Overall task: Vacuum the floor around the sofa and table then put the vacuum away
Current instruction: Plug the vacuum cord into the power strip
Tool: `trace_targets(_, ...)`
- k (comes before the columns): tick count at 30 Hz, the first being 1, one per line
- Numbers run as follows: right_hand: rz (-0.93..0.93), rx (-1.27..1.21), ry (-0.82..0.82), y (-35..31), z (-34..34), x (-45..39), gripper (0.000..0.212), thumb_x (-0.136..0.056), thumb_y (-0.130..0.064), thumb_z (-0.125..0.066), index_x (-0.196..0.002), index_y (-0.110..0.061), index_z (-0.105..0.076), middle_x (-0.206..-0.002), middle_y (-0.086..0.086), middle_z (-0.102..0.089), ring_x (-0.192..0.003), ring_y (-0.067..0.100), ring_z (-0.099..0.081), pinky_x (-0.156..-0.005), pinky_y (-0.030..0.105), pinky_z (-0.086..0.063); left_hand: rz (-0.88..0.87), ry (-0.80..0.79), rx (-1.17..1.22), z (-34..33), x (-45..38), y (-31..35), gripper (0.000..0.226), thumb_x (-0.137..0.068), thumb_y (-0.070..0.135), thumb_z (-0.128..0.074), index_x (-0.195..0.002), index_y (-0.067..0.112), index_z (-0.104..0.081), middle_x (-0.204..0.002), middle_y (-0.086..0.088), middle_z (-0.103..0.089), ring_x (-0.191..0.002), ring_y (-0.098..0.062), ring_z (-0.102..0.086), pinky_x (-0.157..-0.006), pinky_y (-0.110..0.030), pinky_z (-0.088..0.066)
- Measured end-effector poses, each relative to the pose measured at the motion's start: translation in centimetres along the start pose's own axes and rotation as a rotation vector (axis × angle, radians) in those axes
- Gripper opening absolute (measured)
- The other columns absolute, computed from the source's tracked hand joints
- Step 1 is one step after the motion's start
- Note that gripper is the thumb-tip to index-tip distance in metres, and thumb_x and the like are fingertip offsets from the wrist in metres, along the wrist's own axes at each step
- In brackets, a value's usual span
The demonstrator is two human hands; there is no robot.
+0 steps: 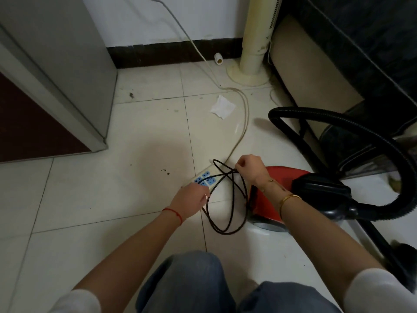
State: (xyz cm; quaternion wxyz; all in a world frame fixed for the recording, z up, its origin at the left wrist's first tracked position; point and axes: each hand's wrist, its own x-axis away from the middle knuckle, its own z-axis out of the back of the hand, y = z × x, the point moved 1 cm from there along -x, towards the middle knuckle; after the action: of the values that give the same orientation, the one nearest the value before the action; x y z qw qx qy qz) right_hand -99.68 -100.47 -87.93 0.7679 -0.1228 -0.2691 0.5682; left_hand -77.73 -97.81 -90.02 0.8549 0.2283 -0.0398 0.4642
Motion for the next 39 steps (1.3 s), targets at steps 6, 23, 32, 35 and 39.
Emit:
trace_targets(6, 0.124, 0.105, -0.048, 0.8, -0.5, -0.6, 0.017, -0.088, -0.015, -0.051, -0.088, -0.009, -0.067, -0.085, 0.007, -0.069, -0.08, 0.025, -0.063, -0.073, 0.035, -0.054, 0.221, 0.211, 0.03, -2.3, -3.2, -0.6, 0.026, -0.092, 0.017, -0.048, -0.113, 0.013, -0.062, -0.108, -0.007, -0.063, -0.094, -0.025, -0.059, -0.082, -0.034, -0.048)
trace_targets(23, 0.29, 0.124, -0.051, 2.6, -2.4, -0.7, 0.014, -0.089, -0.013, -0.051, -0.088, -0.01, -0.065, -0.085, 0.005, -0.066, -0.075, 0.021, -0.06, -0.069, 0.033, -0.05, 0.289, -0.014, -0.244, -7.3, -11.2, 0.9, 0.018, -0.089, 0.007, -0.054, -0.107, 0.008, -0.058, -0.108, -0.009, -0.062, -0.103, -0.023, -0.057, -0.084, -0.03, -0.043)
trace_targets(32, 0.149, 0.117, -0.107, 2.3, -3.5, -0.3, 0.019, -0.091, -0.02, -0.05, -0.088, -0.01, -0.065, -0.084, 0.008, -0.067, -0.077, 0.025, -0.063, -0.069, 0.039, -0.054, 0.334, 0.036, -0.089, -5.4, -8.9, 1.8, 0.024, -0.083, 0.014, -0.052, -0.105, 0.005, -0.054, -0.101, -0.01, -0.063, -0.092, -0.026, -0.059, -0.079, -0.031, -0.041)
trace_targets(35, 0.087, 0.068, -0.15, 1.0, -4.6, -0.3, 0.026, -0.093, -0.028, -0.052, -0.085, -0.008, -0.066, -0.083, 0.008, -0.067, -0.078, 0.023, -0.061, -0.071, 0.035, -0.051, 0.292, 0.136, -0.07, -4.4, -6.8, 1.5, 0.026, -0.085, 0.02, -0.05, -0.107, 0.007, -0.053, -0.101, -0.008, -0.061, -0.09, -0.024, -0.057, -0.074, -0.03, -0.038)
trace_targets(39, 0.008, -0.083, -0.114, -1.6, -6.0, -0.1, 0.042, -0.093, -0.039, -0.054, -0.069, -0.005, -0.061, -0.067, 0.007, -0.06, -0.063, 0.017, -0.052, -0.061, 0.028, -0.039, 0.223, 0.194, -0.018, -3.5, -4.3, 1.1, 0.023, -0.085, 0.023, -0.051, -0.101, 0.007, -0.053, -0.094, -0.007, -0.059, -0.084, -0.024, -0.056, -0.07, -0.03, -0.038)
